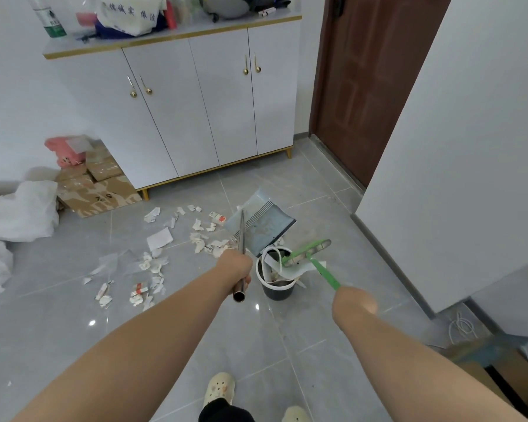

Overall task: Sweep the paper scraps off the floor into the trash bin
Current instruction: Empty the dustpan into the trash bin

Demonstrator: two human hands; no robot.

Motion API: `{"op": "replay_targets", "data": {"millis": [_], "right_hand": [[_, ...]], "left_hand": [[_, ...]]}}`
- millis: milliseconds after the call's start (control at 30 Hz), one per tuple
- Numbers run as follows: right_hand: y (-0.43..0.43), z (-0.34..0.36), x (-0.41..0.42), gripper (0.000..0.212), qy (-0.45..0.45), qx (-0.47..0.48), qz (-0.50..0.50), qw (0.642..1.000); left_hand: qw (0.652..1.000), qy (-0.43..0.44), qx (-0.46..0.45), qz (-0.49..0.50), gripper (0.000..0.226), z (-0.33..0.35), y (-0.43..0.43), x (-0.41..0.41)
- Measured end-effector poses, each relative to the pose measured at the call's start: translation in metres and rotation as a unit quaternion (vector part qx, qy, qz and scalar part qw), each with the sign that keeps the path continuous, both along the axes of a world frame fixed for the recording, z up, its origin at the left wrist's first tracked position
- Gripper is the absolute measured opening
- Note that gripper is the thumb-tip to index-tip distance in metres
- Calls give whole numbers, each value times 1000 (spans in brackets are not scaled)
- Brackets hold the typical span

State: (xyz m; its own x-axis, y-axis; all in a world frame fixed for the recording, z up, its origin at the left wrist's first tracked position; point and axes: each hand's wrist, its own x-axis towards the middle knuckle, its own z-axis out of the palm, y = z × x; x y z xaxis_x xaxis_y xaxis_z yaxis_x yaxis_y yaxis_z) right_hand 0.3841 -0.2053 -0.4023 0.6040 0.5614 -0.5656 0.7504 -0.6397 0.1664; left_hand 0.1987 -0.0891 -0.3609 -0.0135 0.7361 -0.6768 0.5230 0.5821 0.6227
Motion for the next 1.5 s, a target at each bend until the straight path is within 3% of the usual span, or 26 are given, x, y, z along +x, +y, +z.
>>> {"op": "replay_targets", "data": {"millis": [167,300,467,567,733,1133,1500], "right_hand": [[23,-3,-4,41,-35,-46,104,993],[33,-14,-11,43,-52,-69,142,986],[41,-28,-30,41,-50,-71,137,987],[40,-32,-34,40,-49,-72,142,986],[43,-16,-5,41,-6,-35,87,996],[5,19,47,35,-51,65,-2,997],[-26,23,64,31,-19,73,-122,990]], "left_hand": [[1000,-3,-12,10,11,2,8,-3],[1000,-15,-17,16,14,4,16,-7],[999,-21,-15,28,35,3,21,-11],[999,-15,-16,32,29,4,18,-15],[999,-20,-34,37,13,2,7,-15],[998,-24,-38,33,11,-1,8,3],[999,-2,-41,-27,10,-27,-12,14]]}}
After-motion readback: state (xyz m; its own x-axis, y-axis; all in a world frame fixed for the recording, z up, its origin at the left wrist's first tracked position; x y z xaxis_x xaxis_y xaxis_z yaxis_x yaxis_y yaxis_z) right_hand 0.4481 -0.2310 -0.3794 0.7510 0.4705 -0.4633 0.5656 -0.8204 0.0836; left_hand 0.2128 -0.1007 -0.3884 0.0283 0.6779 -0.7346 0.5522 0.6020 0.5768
